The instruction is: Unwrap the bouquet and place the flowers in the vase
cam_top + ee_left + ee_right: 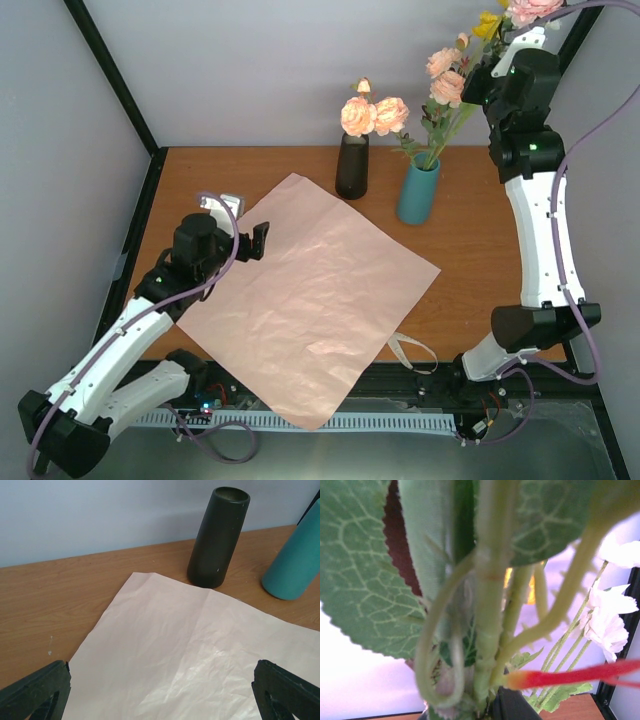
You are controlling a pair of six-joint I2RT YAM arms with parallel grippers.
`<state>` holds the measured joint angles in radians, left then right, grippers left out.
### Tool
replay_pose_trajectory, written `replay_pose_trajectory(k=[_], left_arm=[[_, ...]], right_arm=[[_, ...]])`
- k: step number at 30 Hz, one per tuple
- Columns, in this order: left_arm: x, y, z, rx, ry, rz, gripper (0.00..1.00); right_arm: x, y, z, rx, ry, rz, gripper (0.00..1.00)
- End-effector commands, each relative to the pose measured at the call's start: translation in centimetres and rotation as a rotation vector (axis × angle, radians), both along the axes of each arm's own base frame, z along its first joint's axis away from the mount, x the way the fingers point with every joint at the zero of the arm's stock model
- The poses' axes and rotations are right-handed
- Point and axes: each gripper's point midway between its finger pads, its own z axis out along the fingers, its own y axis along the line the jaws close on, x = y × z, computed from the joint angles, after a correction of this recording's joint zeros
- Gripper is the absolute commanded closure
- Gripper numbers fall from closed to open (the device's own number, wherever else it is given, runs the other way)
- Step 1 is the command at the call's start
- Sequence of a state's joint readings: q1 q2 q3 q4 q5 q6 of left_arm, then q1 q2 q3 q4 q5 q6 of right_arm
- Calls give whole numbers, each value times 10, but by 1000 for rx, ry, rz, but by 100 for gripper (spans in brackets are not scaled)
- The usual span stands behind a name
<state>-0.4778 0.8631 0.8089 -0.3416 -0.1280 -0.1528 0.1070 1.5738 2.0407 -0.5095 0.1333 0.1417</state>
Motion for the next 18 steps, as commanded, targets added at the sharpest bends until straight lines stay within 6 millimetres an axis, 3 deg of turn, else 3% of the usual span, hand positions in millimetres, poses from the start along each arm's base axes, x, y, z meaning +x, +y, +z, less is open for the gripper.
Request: replay_pose_trajectory(k=[1,5,10,12,15,18], left_arm=[[-3,5,5,-14,-7,17,0],[-5,6,5,-12,-1,15,1],[-9,8,7,-12,-7,17,1],[-11,9,9,-12,-10,17,1],[-12,10,10,-10,-11,17,1],[-12,11,10,-8,-11,21,0]], right_arm=[[7,-5,6,-6,-41,-34,97],[14,-7,-19,0,-19,-51,97],[21,-9,-65,16,16,-66,93],[26,-8,-87,31,54,-65,79],[28,-4,-119,71,150,-49,44],[20,-3,-143,130,220,-54,28]])
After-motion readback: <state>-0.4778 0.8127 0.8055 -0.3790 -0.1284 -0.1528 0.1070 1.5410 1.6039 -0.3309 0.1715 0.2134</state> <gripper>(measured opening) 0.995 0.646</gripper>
